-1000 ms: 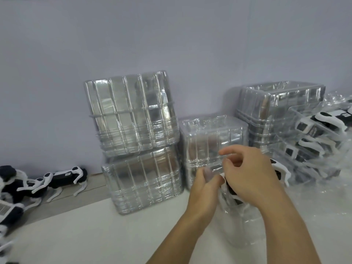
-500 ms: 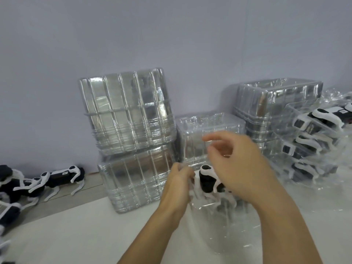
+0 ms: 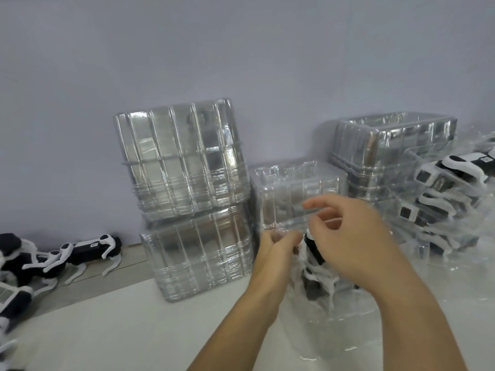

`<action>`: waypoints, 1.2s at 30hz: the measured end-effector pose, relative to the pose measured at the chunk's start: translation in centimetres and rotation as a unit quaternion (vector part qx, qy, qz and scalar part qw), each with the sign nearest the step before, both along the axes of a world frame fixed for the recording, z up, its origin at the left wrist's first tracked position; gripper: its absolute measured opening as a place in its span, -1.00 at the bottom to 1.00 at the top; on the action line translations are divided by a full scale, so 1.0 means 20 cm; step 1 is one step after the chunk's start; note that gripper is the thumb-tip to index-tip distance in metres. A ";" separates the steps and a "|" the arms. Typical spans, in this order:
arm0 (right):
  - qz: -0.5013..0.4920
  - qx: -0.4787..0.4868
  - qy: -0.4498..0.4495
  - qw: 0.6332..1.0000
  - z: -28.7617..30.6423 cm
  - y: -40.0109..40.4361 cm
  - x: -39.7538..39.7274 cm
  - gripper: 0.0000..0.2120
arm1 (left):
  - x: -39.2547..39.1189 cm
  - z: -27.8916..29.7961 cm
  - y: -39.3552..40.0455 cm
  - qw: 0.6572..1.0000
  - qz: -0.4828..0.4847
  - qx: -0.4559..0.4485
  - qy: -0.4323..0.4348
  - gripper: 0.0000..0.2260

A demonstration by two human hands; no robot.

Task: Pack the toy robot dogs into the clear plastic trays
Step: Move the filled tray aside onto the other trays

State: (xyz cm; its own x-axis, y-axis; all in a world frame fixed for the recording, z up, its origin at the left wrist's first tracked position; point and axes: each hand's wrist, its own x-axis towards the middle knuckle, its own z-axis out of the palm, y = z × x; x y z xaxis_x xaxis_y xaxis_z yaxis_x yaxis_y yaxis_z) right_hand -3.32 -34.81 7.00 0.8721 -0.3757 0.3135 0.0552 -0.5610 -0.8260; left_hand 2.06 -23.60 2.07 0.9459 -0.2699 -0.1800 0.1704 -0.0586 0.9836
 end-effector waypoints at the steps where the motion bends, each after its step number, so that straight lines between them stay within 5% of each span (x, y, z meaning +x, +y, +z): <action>1: 0.008 -0.006 0.020 1.000 -0.01 0.00 0.00 -0.78 | -0.01 -0.02 0.01 1.000 0.006 -0.011 0.014 -0.66; 5: 0.028 -0.015 0.036 0.999 -0.02 0.02 0.02 -0.78 | -0.07 -0.07 -0.01 0.987 0.073 -0.114 0.088 -0.36; 12: 0.008 -0.045 0.053 0.998 -0.03 0.03 0.03 -0.76 | -0.08 -0.07 -0.13 0.970 0.091 -0.201 0.102 -0.54; 21: -0.053 -0.047 -0.050 0.996 0.00 0.05 0.02 -0.80 | -0.06 0.02 0.02 1.000 -0.019 -0.012 -0.006 -0.50; 25: -0.056 -0.045 -0.106 0.992 0.04 0.11 0.03 -0.75 | -0.05 0.10 0.23 0.984 0.084 0.109 -0.112 -0.83; 27: -0.045 -0.033 -0.146 0.988 0.07 0.17 0.03 -0.72 | 0.00 0.21 0.34 0.950 0.136 0.144 -0.242 -0.93; 29: -0.028 -0.020 -0.178 0.983 0.10 0.25 0.03 -0.70 | 0.06 0.36 0.43 0.890 0.158 0.207 -0.374 -0.81; 32: 0.003 -0.008 -0.209 0.978 0.11 0.33 0.04 -0.67 | 0.18 0.62 0.52 0.748 0.173 0.327 -0.551 -0.61; 34: 0.016 -0.005 -0.209 0.978 0.11 0.36 0.05 -0.67 | 0.27 0.77 0.56 0.666 0.163 0.436 -0.583 -0.32; 36: 0.029 0.006 -0.197 0.980 0.10 0.38 0.06 -0.66 | 0.35 0.89 0.57 0.618 0.119 0.552 -0.547 -0.09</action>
